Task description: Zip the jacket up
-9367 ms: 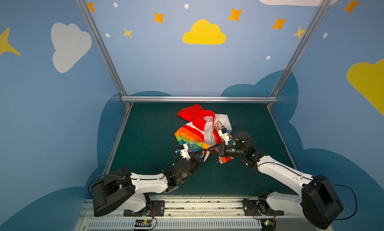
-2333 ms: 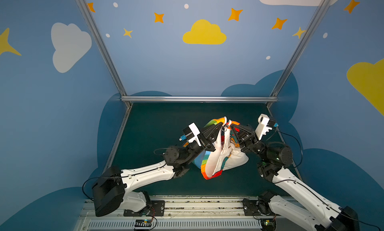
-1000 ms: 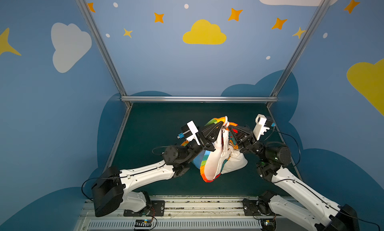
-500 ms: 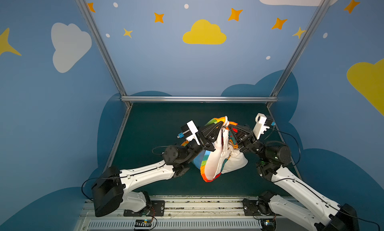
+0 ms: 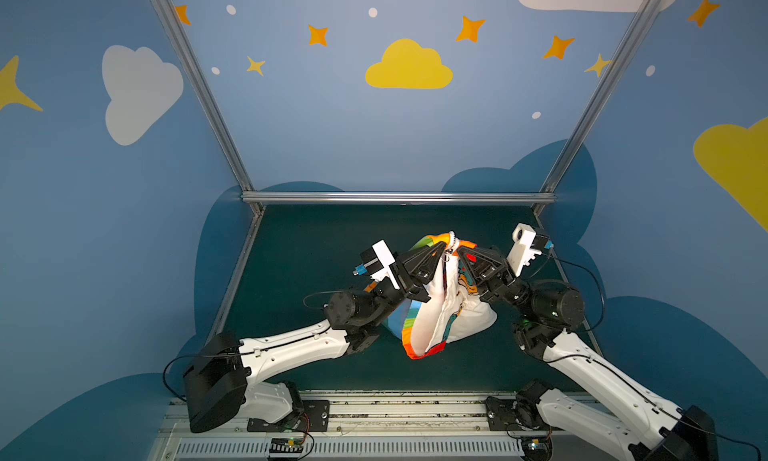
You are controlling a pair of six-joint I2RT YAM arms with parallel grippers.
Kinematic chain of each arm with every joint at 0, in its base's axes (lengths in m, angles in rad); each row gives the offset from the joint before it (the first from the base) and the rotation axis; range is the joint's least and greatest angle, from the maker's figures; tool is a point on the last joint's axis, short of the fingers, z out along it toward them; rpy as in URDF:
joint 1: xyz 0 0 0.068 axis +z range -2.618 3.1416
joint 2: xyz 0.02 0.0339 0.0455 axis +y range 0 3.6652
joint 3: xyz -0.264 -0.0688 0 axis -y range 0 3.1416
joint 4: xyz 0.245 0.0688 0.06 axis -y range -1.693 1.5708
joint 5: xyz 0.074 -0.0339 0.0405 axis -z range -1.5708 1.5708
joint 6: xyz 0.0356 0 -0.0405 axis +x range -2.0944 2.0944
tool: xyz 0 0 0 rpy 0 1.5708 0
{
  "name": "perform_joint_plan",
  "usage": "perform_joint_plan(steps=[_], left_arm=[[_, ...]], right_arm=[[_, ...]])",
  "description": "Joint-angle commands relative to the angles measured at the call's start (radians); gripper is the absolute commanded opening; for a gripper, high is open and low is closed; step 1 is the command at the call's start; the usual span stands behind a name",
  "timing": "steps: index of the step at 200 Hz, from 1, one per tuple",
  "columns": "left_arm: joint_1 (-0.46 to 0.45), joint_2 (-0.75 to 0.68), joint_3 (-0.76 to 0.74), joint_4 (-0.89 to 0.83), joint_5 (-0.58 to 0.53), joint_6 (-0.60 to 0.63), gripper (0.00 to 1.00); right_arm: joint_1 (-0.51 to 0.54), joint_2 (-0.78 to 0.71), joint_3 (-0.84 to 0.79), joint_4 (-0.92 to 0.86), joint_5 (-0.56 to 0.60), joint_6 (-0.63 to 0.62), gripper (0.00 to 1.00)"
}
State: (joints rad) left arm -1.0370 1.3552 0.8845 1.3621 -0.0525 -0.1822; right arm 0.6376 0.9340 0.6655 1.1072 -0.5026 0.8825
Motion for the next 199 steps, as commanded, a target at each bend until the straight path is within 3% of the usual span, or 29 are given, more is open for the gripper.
perform_joint_plan(steps=[1,199], left_arm=[[-0.004,-0.008,0.044,0.034,0.000,-0.019,0.03],[-0.006,0.026,0.053,0.035,-0.003,-0.027,0.03]], right_arm=[[0.005,0.000,0.031,0.075,-0.005,0.004,0.00],[0.013,0.005,0.059,0.121,0.018,0.036,0.00]])
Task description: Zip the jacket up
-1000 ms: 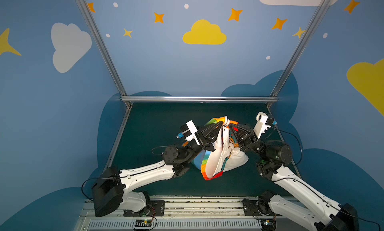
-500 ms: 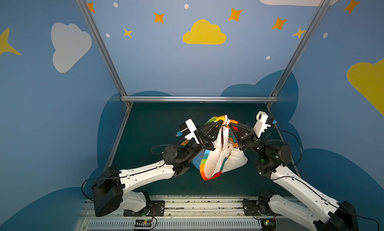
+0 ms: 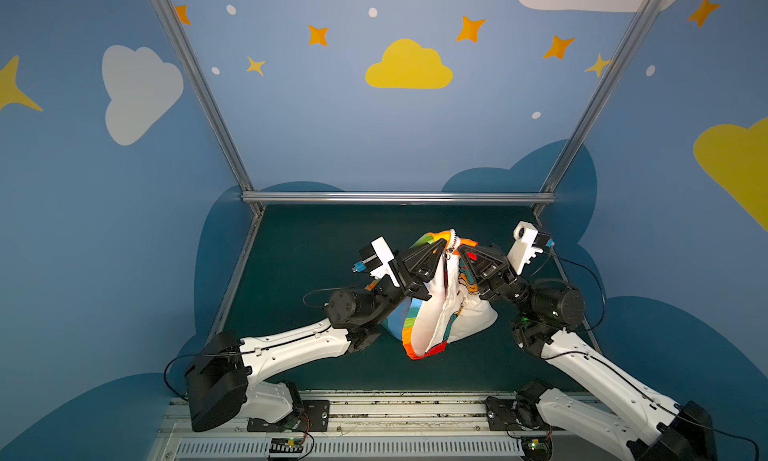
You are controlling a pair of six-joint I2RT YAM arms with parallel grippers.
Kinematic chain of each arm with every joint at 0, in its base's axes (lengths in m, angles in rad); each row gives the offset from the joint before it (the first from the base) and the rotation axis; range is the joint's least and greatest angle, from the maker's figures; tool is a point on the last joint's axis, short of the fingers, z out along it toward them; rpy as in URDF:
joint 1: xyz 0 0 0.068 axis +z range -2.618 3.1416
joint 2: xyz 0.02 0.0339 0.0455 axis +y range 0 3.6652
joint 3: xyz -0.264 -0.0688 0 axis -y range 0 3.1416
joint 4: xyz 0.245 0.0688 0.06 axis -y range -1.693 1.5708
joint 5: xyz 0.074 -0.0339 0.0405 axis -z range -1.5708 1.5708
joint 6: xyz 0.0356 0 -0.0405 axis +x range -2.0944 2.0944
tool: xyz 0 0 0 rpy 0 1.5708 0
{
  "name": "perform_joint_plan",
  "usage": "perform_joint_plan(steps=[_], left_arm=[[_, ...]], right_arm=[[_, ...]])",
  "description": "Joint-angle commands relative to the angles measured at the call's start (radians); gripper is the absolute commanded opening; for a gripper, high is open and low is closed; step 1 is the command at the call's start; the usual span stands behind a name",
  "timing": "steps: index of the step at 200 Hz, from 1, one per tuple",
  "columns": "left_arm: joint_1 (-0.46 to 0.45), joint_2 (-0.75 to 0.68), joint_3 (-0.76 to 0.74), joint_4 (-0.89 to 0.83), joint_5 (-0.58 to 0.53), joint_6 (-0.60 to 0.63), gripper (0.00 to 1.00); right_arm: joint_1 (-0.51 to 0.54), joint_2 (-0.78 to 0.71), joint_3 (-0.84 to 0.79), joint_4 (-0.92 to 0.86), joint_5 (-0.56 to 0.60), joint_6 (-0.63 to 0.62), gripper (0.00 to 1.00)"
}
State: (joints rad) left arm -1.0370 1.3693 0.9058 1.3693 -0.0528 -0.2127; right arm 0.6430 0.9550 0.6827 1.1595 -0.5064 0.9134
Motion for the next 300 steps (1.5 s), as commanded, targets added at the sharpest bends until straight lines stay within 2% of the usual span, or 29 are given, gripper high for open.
perform_joint_plan(steps=[1,128,148,191,214,234,250,281,300], left_arm=[[-0.005,0.011,0.031,0.027,-0.002,0.004,0.03],[-0.005,-0.022,-0.019,0.028,-0.030,0.039,0.03],[-0.004,-0.008,-0.033,0.028,-0.057,0.051,0.03],[0.001,0.053,-0.041,0.027,-0.107,0.055,0.03],[0.026,0.078,-0.062,0.027,-0.143,0.017,0.03],[0.079,0.107,-0.063,0.027,-0.136,-0.074,0.03],[0.130,0.144,-0.018,0.025,-0.100,-0.175,0.03],[0.203,0.217,0.137,-0.006,-0.042,-0.195,0.03],[0.276,0.258,0.245,-0.046,0.023,-0.297,0.03]], right_arm=[[0.008,-0.017,0.041,0.070,0.023,0.005,0.00],[0.007,-0.034,0.050,0.045,0.051,-0.010,0.00],[0.006,-0.030,0.053,0.055,0.054,0.000,0.00],[-0.001,-0.044,0.028,-0.015,0.092,-0.061,0.00],[-0.022,-0.034,0.011,-0.038,0.137,-0.084,0.00],[-0.054,0.001,0.022,-0.076,0.175,-0.142,0.00],[-0.091,0.062,0.076,-0.085,0.169,-0.185,0.00],[-0.201,0.233,0.310,-0.116,0.090,-0.214,0.00],[-0.247,0.328,0.455,-0.122,0.061,-0.208,0.00]])
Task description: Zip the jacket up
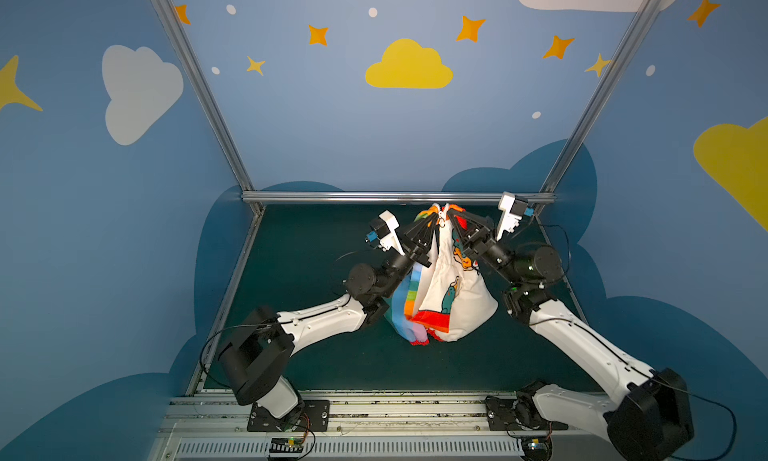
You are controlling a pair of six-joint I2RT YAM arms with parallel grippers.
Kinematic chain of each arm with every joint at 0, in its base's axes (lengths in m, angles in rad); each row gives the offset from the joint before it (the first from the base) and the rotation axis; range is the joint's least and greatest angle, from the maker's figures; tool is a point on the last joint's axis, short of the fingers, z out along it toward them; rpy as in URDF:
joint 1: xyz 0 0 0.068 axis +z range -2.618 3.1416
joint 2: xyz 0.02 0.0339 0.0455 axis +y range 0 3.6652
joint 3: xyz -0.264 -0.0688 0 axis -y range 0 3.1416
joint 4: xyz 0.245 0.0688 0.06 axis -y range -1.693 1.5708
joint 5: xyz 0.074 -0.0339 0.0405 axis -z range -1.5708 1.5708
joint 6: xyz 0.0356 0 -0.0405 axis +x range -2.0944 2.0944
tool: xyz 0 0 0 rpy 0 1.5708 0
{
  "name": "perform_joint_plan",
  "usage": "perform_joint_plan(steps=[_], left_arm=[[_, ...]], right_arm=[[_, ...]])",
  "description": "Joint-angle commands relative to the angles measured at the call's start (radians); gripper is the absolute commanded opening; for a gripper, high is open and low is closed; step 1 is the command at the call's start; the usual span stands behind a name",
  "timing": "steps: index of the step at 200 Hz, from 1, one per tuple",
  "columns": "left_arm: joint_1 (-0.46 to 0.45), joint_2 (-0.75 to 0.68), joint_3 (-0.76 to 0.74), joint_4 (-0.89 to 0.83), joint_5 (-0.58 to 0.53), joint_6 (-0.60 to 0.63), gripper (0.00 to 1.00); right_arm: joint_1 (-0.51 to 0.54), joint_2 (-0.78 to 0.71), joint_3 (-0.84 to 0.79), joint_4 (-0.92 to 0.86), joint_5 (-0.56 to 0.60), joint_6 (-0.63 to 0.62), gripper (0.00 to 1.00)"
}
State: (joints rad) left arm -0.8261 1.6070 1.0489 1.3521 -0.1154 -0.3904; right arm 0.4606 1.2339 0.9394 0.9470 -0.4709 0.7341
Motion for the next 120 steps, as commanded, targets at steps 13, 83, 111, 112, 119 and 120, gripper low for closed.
perform_joint_plan(steps=[13,83,111,112,119,120], left_arm=[[0.100,0.050,0.166,-0.038,0.129,-0.165,0.03],[0.129,0.156,-0.034,0.044,0.147,-0.314,0.03],[0.064,0.185,-0.193,0.045,0.070,-0.297,0.03],[0.060,0.186,-0.197,0.044,0.066,-0.298,0.03],[0.044,0.194,-0.221,0.045,0.049,-0.302,0.03],[0.042,0.196,-0.223,0.045,0.048,-0.302,0.03]], right_arm=[[-0.083,0.093,0.268,0.088,0.014,-0.018,0.00],[-0.094,0.135,-0.037,0.231,0.028,0.105,0.00],[-0.091,0.139,-0.253,0.305,0.044,0.117,0.00],[-0.091,0.140,-0.257,0.307,0.044,0.117,0.00],[-0.087,0.139,-0.312,0.312,0.043,0.112,0.00],[-0.086,0.139,-0.319,0.313,0.044,0.112,0.00]])
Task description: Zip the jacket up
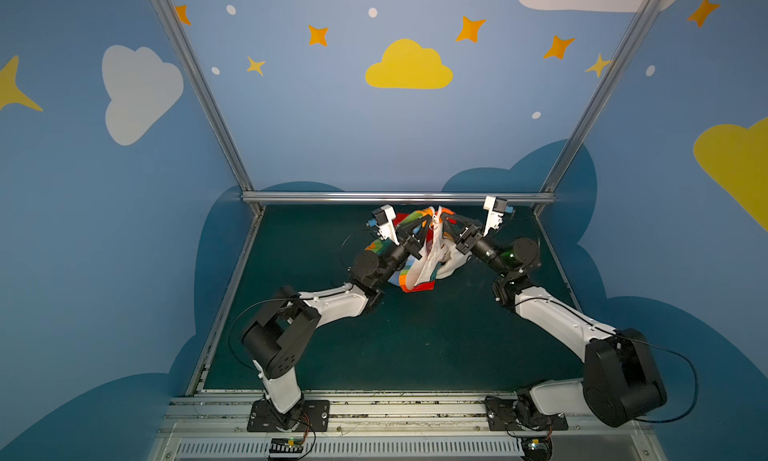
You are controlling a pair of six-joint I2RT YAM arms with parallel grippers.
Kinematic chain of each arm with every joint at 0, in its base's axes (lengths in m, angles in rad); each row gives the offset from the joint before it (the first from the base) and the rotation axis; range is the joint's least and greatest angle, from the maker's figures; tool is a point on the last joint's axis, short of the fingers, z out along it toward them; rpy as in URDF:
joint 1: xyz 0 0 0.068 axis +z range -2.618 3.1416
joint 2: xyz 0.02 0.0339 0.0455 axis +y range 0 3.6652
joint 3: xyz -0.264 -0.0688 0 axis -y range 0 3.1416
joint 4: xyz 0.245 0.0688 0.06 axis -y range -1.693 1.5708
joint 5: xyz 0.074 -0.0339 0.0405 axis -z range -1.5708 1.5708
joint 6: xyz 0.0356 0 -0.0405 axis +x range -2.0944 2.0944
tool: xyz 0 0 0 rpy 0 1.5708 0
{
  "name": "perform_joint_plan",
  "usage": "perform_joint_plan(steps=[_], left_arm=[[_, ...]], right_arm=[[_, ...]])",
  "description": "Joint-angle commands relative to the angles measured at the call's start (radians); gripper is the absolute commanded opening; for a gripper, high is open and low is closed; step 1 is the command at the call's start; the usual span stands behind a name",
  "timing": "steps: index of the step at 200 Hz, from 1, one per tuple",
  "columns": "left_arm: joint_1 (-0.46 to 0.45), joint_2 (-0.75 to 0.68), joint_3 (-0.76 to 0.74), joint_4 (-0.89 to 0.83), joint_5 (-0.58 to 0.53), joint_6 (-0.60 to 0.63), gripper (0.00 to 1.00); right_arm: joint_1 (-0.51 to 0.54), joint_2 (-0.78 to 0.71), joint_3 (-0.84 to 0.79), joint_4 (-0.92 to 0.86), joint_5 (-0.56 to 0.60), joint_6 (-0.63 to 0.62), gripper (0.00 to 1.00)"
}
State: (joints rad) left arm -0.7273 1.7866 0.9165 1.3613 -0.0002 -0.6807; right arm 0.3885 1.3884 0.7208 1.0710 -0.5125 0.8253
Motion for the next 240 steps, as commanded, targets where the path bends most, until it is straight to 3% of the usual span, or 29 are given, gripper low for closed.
perform_joint_plan(steps=[1,76,103,133,161,194,216,240], left_arm=[[-0.059,0.017,-0.092,0.036,-0.069,-0.013,0.03],[-0.143,0.075,-0.159,0.036,-0.176,-0.074,0.03],[-0.162,0.070,-0.168,0.036,-0.205,-0.074,0.03],[-0.162,0.073,-0.181,0.035,-0.217,-0.100,0.03],[-0.165,0.082,-0.187,0.034,-0.244,-0.136,0.03],[-0.165,0.086,-0.195,0.033,-0.260,-0.164,0.03],[-0.166,0.083,-0.203,0.034,-0.263,-0.186,0.03],[-0.168,0.074,-0.212,0.010,-0.267,-0.242,0.03]], right_arm=[[-0.012,-0.017,-0.106,0.190,0.086,0.021,0.00],[0.035,-0.061,-0.349,0.134,0.162,-0.011,0.00],[0.044,-0.104,-0.375,0.110,0.186,-0.001,0.16],[0.052,-0.207,-0.387,-0.033,0.198,-0.042,0.30],[0.054,-0.332,-0.437,-0.125,0.233,-0.075,0.39],[0.053,-0.537,-0.486,-0.340,0.323,-0.135,0.58],[0.051,-0.675,-0.492,-0.506,0.341,-0.213,0.59],[0.053,-0.768,-0.442,-0.741,0.315,-0.423,0.57]])
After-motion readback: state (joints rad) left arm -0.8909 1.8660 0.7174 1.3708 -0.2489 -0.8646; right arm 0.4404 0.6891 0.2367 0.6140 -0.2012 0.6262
